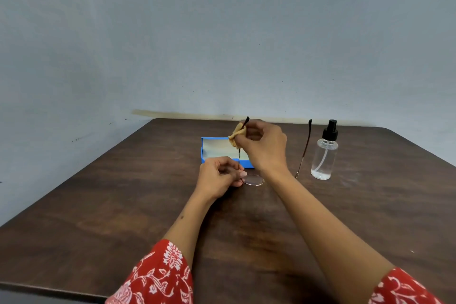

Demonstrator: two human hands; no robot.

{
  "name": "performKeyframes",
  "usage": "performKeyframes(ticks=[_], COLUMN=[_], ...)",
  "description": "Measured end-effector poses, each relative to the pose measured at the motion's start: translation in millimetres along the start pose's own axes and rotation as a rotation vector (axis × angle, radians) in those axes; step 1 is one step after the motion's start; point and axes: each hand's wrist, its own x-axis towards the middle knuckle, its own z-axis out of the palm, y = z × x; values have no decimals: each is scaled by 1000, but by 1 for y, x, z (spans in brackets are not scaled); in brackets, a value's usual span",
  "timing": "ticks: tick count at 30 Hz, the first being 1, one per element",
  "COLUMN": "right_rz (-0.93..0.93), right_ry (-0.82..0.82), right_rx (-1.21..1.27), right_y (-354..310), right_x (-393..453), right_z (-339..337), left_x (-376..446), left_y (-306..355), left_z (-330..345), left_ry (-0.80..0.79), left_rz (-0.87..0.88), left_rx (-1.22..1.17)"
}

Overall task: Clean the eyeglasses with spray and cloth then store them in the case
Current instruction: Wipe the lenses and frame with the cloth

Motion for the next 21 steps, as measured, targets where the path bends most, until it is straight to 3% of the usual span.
performKeyframes(ticks=[7, 13, 21], right_rz=[59, -15, 81], right_ry=[-58, -7, -19], right_rx=[-83, 1, -67], right_y=[18, 1, 15], right_x=[-10, 0, -9], right_z=[4, 0, 4], left_x=[-2, 1, 1], left_y=[4, -1, 0], left_z=[1, 1, 1], left_ry=[-13, -16, -13], left_rz=[13, -2, -1], left_rx=[-4, -19, -37])
